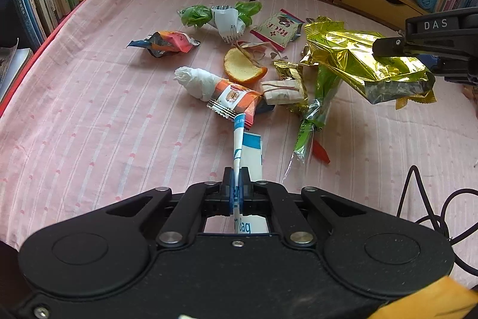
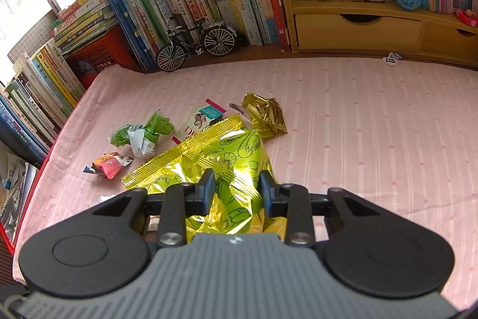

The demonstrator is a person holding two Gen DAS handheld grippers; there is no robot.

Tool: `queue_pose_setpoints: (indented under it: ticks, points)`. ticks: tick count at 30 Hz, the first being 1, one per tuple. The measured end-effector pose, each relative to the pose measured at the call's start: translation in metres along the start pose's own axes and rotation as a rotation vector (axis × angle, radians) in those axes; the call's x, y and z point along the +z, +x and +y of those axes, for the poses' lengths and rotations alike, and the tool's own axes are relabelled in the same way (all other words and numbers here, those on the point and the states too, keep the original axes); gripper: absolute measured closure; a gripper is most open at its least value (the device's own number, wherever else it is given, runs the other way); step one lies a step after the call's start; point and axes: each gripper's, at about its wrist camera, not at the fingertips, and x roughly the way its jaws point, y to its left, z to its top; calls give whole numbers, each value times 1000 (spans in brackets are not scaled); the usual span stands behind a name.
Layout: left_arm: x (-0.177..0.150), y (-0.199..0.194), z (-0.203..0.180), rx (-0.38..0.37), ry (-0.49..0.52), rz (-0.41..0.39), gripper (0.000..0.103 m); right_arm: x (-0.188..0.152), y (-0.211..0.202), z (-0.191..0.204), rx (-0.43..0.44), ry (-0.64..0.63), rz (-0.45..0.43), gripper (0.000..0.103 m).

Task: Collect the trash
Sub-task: 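Grasp the blue-and-white 'Bag' packet with the left gripper while the right gripper grasps the gold foil bag, then lift both held items off the bed and lower them into the trash bin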

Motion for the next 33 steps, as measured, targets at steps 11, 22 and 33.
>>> queue_pose_setpoints:
  ticks: [11,22,33]
  points:
    - [-26,-51,11,-54,23,-59,100,-32,-71,5,-64,74,-76,67]
    - [-82,-95,27,-110,61,-73,100,-108,-137,27,-105,114,-116,67]
    - [-141,-122,14,-65,-10,-65,100,-174,-164,32,-40,31,-39,67]
